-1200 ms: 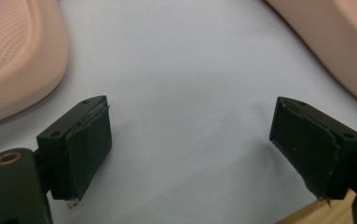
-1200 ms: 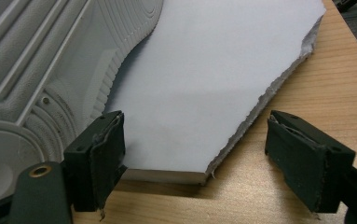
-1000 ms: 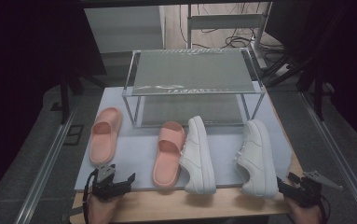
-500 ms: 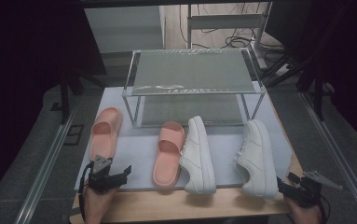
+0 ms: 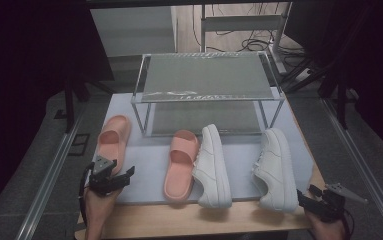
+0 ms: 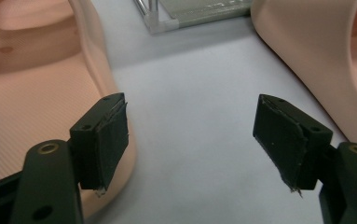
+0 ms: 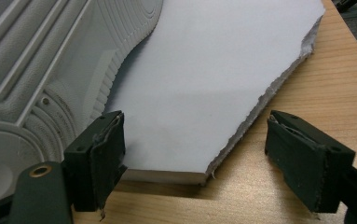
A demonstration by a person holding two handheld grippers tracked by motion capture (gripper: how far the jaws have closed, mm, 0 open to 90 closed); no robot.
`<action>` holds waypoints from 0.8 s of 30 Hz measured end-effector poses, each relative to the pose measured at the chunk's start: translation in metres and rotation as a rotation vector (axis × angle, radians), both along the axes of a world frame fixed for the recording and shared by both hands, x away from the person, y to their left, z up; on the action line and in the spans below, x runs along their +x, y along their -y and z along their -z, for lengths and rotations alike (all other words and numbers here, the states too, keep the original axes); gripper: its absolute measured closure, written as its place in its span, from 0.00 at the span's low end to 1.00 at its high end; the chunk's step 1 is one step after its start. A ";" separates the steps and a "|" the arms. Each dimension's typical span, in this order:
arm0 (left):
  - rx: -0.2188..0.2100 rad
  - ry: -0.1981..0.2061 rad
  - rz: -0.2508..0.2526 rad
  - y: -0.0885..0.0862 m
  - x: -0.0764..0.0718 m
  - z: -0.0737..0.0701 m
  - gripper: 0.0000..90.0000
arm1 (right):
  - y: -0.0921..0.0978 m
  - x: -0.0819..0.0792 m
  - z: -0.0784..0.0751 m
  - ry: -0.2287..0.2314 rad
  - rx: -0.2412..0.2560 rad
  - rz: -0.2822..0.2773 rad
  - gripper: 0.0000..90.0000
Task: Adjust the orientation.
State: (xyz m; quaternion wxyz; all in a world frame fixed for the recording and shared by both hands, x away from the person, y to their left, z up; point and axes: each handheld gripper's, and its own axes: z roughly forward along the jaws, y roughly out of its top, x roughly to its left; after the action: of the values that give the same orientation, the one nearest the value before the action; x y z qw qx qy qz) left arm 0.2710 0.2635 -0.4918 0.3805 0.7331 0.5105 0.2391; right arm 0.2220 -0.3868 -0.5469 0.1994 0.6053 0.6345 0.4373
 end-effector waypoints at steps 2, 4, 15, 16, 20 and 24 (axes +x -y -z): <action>0.001 0.002 -0.002 -0.002 0.004 -0.002 0.32 | 0.000 0.000 0.000 0.000 0.000 0.000 0.22; 0.001 0.000 -0.003 -0.004 0.007 -0.004 0.34 | 0.000 0.000 0.000 0.000 0.000 0.000 0.22; -0.007 -0.009 -0.047 -0.022 0.033 -0.010 0.44 | 0.000 0.000 0.000 0.001 -0.001 -0.001 0.22; -0.006 -0.008 -0.054 -0.023 0.035 -0.010 0.45 | 0.000 0.000 0.000 0.002 -0.001 -0.001 0.22; 0.009 -0.008 -0.084 -0.027 0.043 -0.011 0.52 | 0.000 0.000 0.000 0.002 -0.003 -0.001 0.22; 0.015 -0.019 -0.108 -0.029 0.056 -0.011 0.59 | 0.000 0.000 0.000 0.002 -0.003 -0.001 0.22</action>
State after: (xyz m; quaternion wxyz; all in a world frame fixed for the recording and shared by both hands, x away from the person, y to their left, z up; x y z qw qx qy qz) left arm 0.3268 0.2928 -0.4811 0.3565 0.7095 0.5512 0.2562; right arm 0.2219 -0.3871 -0.5472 0.2007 0.6042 0.6354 0.4369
